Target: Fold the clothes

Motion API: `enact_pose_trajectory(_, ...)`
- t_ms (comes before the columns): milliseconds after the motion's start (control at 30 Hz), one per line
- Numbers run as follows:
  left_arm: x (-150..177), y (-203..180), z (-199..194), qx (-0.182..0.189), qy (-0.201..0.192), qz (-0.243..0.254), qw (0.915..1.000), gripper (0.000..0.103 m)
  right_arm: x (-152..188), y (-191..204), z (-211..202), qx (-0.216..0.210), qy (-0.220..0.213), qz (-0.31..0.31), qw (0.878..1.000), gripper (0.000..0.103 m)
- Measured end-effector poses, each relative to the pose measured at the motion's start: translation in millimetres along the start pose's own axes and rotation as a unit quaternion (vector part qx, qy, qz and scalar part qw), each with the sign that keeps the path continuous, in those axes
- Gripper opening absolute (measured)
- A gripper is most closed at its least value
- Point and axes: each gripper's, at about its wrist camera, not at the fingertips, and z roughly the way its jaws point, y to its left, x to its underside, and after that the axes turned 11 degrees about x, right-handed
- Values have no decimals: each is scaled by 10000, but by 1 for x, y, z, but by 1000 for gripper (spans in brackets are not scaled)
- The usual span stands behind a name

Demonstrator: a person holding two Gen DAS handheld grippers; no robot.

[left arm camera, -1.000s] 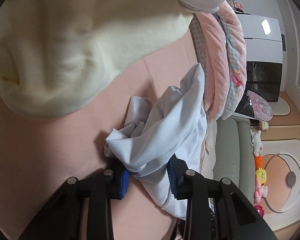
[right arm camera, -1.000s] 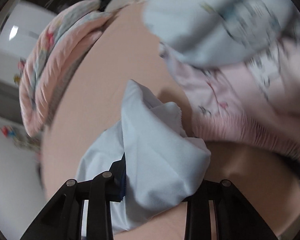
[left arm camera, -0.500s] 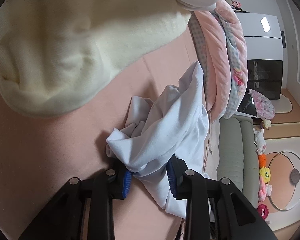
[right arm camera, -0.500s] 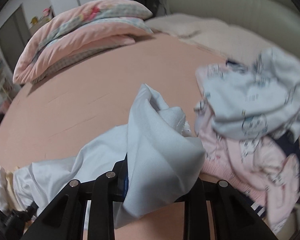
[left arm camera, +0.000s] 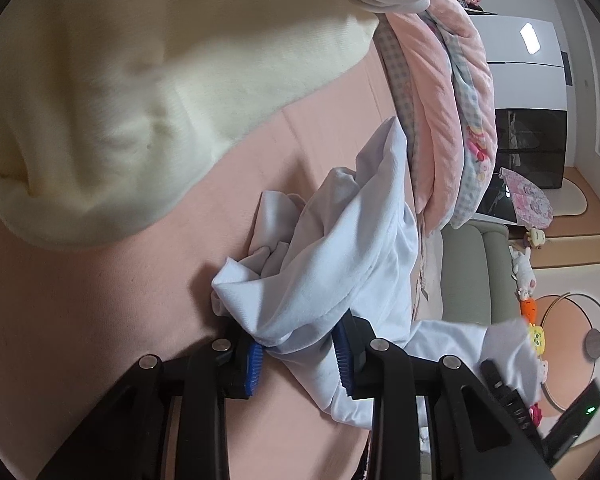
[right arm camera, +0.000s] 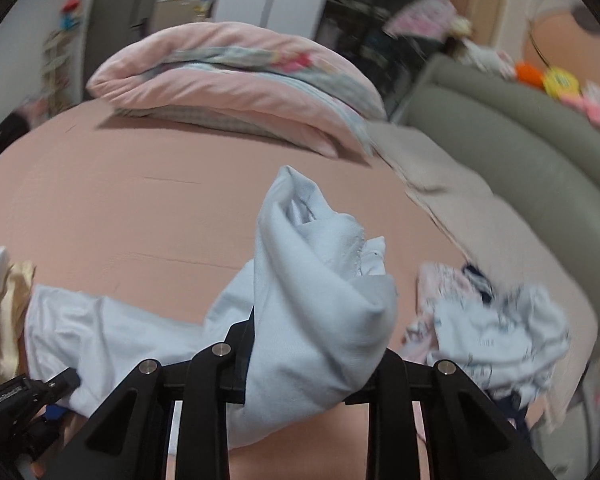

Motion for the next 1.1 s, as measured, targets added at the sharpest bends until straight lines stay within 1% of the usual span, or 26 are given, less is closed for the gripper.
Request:
enact_pose_trajectory(133, 0, 0, -1, 3, 24, -7, 10000, 28, -8, 29, -16, -59, -246, -525, 9983, 26)
enact_pose_trajectory(267, 0, 0, -1, 8, 45, 4, 10000, 28, -15, 57, -32, -117, -484, -1042, 9933, 26)
enact_pose_trajectory(400, 1, -1, -1, 24, 69, 28, 10000, 28, -15, 80, -32, -246, -514, -1378, 9888, 26)
enact_pose_trajectory(600, 0, -3, 0, 31, 165, 118, 9998, 28, -12, 108, -25, -673, -292, -1669, 9832, 26)
enact_pose_trajectory(700, -1, -3, 1, 62, 163, 69, 9998, 28, -9, 121, -20, -902, -113, -1820, 9791, 26)
enact_pose_trajectory(800, -2, -5, 3, 23, 221, 46, 9997, 28, -5, 135, -14, -1129, 86, -1985, 9735, 26)
enact_pose_trajectory(867, -2, -11, 4, -74, 276, 205, 9994, 28, -2, 143, -10, -1280, 218, -2085, 9694, 26)
enact_pose_trajectory(933, -1, -16, 4, -187, 312, 350, 9987, 28, 0, 147, -6, -1422, 337, -2074, 9673, 26)
enact_pose_trajectory(1100, -1, -19, 7, -297, 354, 385, 9982, 28, 4, 144, 6, -1968, 748, -1833, 9602, 29)
